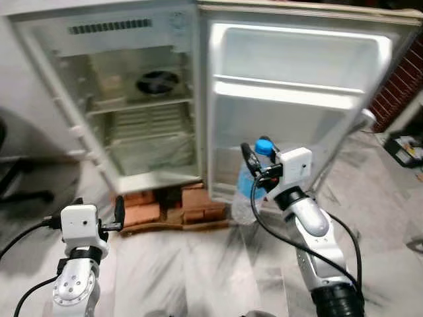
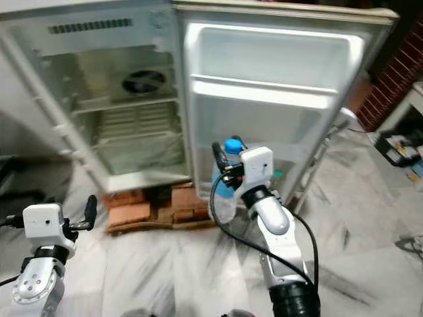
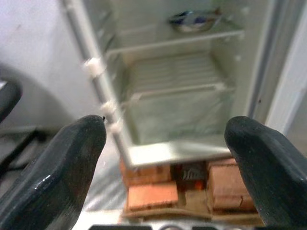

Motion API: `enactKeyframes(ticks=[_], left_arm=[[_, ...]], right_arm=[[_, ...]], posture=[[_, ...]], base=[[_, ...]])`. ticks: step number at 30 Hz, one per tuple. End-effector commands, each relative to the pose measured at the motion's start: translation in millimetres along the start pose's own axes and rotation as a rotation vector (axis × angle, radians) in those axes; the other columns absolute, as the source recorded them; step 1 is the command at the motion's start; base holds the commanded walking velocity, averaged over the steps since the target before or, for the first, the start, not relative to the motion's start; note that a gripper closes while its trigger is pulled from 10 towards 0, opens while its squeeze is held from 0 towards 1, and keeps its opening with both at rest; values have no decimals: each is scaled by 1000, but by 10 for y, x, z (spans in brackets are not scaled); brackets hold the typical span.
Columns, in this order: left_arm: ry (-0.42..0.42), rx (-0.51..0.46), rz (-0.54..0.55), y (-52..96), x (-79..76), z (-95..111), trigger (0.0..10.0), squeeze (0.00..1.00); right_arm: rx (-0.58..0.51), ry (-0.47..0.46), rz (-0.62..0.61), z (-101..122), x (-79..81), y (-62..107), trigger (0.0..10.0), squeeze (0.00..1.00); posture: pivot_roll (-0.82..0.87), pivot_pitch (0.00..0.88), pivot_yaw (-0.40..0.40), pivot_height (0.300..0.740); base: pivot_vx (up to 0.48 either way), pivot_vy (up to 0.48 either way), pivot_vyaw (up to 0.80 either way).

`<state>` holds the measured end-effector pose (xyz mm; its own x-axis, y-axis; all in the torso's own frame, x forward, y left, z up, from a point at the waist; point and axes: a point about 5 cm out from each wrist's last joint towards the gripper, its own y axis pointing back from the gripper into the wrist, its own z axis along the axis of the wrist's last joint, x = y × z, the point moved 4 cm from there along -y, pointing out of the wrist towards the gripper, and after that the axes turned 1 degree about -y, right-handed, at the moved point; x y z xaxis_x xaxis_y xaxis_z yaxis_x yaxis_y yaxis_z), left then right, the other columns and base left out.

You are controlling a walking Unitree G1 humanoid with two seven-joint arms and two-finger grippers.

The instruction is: Restocking fridge

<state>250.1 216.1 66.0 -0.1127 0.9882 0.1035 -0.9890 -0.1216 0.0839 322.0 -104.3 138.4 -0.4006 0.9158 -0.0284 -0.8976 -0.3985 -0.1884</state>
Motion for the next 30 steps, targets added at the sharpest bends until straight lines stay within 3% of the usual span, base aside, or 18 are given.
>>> enactKeyframes(ticks=[1,8,13,14,15,18,19,23,27,30], left_arm=[[10,-5,-28,2,-72,14,10000,0],[9,-3,-33,-15,-90,12,10000,0],[14,19,-54,-28,-117,-15,10000,0],[19,25,-107,-17,-190,-23,10000,0],[21,45,-246,32,-376,-46,10000,0],[19,62,-396,107,-568,-54,10000,0],[19,62,-396,107,-568,-54,10000,0],[25,74,-563,138,-780,-18,10000,0],[-15,67,-776,130,-1093,111,10000,0],[-25,66,-833,111,-1169,152,10000,0]], right_arm=[[-22,30,-22,68,-103,29,10000,0],[-18,33,-23,57,-101,34,10000,0],[-18,31,-22,56,-92,31,10000,0],[-21,24,-23,59,-87,24,10000,0],[-26,10,-22,68,-69,0,10000,0],[-33,-32,-27,83,-41,-56,10000,0],[-33,-32,-27,83,-41,-56,10000,0],[-27,-125,-19,82,59,-194,10000,0],[-57,-179,74,188,323,-401,10000,0],[-86,-188,114,278,422,-489,10000,0]], posture=[[-14,75,2,740],[-17,76,4,740],[-18,75,4,740],[-16,76,4,740],[-14,77,2,740],[-12,78,0,740],[-12,78,0,740],[-11,81,-4,740],[-17,79,0,740],[-25,77,2,740]], base=[[337,0,0],[332,0,0],[0,0,0],[0,0,0],[0,0,0],[0,0,0],[0,0,0],[0,0,0],[0,0,0],[0,0,0]])
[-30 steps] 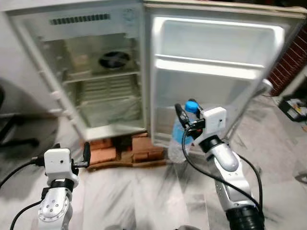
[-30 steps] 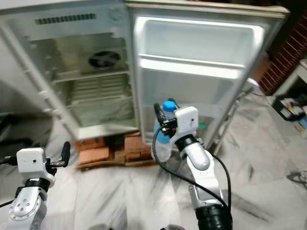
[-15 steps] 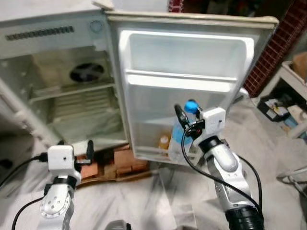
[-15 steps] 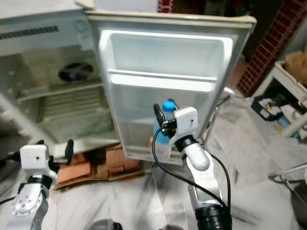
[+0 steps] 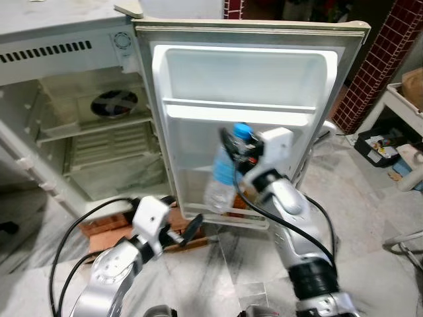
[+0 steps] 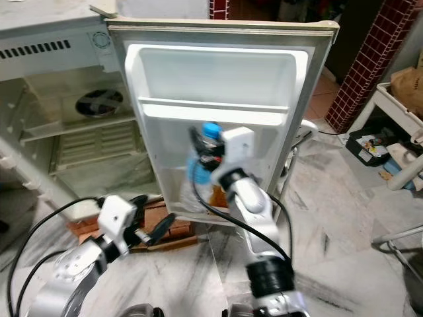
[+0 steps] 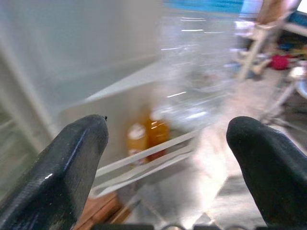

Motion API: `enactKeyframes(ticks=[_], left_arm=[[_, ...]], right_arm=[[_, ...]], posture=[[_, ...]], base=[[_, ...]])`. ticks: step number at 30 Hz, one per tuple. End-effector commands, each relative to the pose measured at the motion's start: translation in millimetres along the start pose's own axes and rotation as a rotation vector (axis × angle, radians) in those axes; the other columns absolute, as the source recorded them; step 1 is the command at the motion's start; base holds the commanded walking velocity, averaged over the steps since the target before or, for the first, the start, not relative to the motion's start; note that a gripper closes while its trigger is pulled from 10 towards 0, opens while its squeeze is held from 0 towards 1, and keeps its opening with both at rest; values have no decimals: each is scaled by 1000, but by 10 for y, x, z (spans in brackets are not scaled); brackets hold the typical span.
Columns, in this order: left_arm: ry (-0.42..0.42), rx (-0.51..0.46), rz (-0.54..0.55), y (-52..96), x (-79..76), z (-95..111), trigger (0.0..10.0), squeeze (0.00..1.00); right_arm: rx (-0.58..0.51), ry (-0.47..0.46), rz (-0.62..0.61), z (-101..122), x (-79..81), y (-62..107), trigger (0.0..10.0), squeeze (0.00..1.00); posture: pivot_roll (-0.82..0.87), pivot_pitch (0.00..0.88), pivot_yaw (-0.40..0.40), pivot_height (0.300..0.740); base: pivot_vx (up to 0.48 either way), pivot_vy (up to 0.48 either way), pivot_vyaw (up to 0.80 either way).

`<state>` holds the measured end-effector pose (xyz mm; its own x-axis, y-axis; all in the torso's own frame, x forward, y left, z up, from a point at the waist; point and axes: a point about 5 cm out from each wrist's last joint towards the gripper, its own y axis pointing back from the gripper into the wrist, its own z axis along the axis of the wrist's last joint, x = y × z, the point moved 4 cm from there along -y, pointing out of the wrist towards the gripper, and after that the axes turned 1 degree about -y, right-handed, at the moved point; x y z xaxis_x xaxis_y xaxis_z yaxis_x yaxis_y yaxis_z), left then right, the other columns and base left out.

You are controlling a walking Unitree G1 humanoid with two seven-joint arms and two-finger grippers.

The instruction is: Restocking fridge

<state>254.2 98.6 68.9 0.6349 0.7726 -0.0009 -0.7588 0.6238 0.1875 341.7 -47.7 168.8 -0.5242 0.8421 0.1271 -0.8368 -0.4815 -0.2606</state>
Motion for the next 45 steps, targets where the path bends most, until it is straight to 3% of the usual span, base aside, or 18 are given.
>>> enactKeyframes(ticks=[1,4,6,12,18,25,29,32,34,38,42,45], left_arm=[[-13,13,-35,-24,-19,25,10000,0],[7,2,-44,-63,-40,59,10000,0],[-12,-5,-31,-94,-35,79,10000,0],[-77,12,166,-102,323,36,10000,0],[-99,37,229,-43,494,-15,10000,0],[-105,6,227,-79,470,40,10000,0],[-79,-4,208,-100,350,47,10000,0],[-23,33,161,-47,244,-74,10000,0],[-3,92,72,54,89,-239,10000,0],[43,99,26,105,28,-231,10000,0],[25,104,31,119,25,-229,10000,0],[27,95,129,211,123,-213,10000,0]], right_arm=[[-26,-8,26,66,35,-66,10000,0],[-30,-24,46,81,90,-112,10000,0],[-11,-82,76,72,151,-135,10000,0],[42,-161,174,82,264,-97,10000,0],[109,-158,248,56,176,52,10000,0],[127,-131,235,50,95,74,10000,0],[93,-38,184,80,75,65,10000,0],[64,14,138,102,53,63,10000,0],[21,72,95,143,32,54,10000,0],[-16,108,17,198,-53,7,10000,0],[-15,134,-19,186,-108,2,10000,0],[-4,182,-66,153,-220,79,10000,0]], posture=[[-26,76,1,740],[-25,76,0,740],[-23,78,-1,740],[-22,81,-6,740],[-27,82,-3,740],[-33,82,0,740],[-31,85,-1,740],[-28,88,-2,740],[-28,88,-2,740],[-21,91,-1,740],[-19,92,-1,740],[-18,95,-2,740]], base=[[0,0,0],[0,0,0],[0,0,0],[0,0,0],[0,0,0],[0,0,0],[0,0,0],[0,0,0],[0,0,0],[0,0,0],[0,0,0],[0,0,0]])
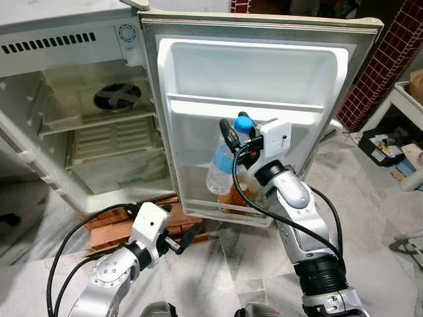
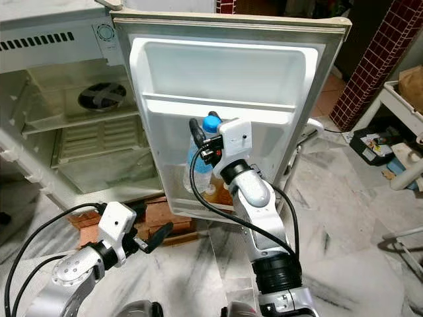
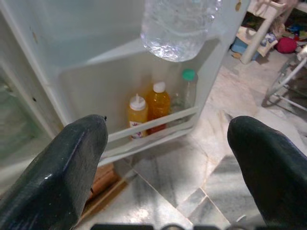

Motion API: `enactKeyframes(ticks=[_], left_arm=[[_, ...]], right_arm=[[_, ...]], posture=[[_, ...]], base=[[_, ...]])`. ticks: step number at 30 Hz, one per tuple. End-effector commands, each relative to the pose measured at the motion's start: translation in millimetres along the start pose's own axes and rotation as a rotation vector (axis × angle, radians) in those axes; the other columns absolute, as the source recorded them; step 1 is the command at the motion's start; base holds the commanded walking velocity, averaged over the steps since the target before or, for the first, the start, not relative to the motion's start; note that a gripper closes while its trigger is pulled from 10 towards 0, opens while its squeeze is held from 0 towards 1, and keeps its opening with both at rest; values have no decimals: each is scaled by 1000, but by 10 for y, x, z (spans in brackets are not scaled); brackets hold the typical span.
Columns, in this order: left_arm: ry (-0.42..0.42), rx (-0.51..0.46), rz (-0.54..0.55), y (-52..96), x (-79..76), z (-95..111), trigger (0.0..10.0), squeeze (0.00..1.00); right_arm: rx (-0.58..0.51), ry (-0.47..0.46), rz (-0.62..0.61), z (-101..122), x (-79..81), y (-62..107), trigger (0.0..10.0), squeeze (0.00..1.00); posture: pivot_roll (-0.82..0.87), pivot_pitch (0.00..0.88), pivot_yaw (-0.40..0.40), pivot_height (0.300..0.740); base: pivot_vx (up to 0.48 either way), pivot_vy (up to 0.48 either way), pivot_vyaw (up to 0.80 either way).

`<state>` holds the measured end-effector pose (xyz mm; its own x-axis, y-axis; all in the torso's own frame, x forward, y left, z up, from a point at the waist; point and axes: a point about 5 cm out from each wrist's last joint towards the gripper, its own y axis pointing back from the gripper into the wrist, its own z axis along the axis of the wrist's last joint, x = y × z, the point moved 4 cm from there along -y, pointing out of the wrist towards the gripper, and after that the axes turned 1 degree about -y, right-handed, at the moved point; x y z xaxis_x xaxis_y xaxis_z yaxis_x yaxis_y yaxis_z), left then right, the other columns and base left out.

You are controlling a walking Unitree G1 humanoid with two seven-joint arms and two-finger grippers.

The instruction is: Restocking fridge

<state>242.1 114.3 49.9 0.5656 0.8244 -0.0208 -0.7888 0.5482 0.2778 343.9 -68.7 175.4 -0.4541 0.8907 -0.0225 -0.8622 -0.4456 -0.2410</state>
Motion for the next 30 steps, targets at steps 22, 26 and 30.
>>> enactKeyframes(ticks=[22,26,30], left_arm=[[-3,-159,649,616,720,133,10000,0],[-2,-163,668,634,721,133,10000,0],[6,-162,680,641,735,123,10000,0]], right_arm=[[41,-22,-101,-195,-223,445,10000,0],[46,-28,-95,-224,-194,491,10000,0],[38,-15,-83,-215,-184,495,10000,0]], posture=[[13,101,10,740],[16,98,14,740],[14,99,14,740]], base=[[0,0,0],[0,0,0],[0,0,0]])
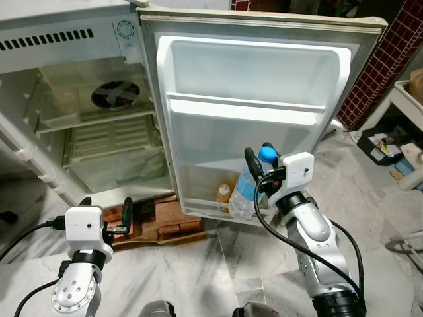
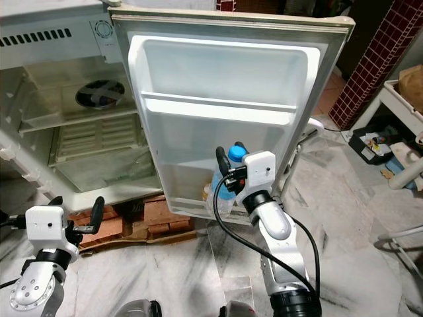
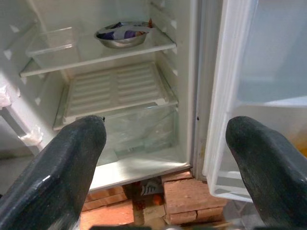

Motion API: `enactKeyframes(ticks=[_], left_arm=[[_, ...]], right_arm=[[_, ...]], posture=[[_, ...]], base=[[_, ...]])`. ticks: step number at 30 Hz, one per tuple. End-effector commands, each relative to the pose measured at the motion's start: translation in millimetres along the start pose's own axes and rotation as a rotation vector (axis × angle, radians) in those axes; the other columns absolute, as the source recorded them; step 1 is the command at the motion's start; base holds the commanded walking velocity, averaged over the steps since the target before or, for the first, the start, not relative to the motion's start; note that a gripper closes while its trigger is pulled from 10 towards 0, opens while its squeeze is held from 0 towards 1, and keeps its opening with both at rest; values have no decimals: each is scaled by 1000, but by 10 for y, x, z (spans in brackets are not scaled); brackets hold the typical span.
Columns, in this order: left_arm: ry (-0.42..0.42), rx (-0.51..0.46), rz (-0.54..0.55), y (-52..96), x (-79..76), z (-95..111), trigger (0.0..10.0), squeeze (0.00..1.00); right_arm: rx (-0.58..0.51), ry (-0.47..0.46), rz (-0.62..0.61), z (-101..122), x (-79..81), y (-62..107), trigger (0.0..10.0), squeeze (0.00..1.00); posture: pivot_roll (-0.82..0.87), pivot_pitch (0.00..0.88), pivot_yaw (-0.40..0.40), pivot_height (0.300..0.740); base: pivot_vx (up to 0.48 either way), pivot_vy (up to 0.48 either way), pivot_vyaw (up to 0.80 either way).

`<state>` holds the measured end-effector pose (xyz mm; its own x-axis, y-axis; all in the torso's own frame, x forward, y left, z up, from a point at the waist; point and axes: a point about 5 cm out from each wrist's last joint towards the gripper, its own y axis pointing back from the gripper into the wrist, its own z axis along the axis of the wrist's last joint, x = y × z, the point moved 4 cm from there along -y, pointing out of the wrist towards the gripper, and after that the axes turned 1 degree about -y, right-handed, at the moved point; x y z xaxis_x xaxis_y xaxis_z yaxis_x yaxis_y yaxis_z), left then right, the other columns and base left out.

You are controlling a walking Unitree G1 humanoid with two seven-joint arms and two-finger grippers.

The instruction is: Restocking fridge

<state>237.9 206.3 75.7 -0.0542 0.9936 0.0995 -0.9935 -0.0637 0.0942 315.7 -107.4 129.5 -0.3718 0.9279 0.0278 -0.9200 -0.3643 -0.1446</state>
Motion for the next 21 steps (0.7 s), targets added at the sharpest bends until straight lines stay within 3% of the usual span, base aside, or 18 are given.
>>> enactKeyframes(ticks=[1,7,21], left_arm=[[-1,-8,13,19,23,19,10000,0],[6,-10,23,-2,39,12,10000,0],[15,-16,33,-5,33,10,10000,0]], right_arm=[[-60,14,16,133,29,-16,10000,0],[-56,20,12,126,-12,-17,10000,0],[-31,17,35,76,3,21,10000,0]], posture=[[14,99,14,740],[9,97,12,740],[0,100,6,740]], base=[[0,0,0],[0,0,0],[310,0,0]])
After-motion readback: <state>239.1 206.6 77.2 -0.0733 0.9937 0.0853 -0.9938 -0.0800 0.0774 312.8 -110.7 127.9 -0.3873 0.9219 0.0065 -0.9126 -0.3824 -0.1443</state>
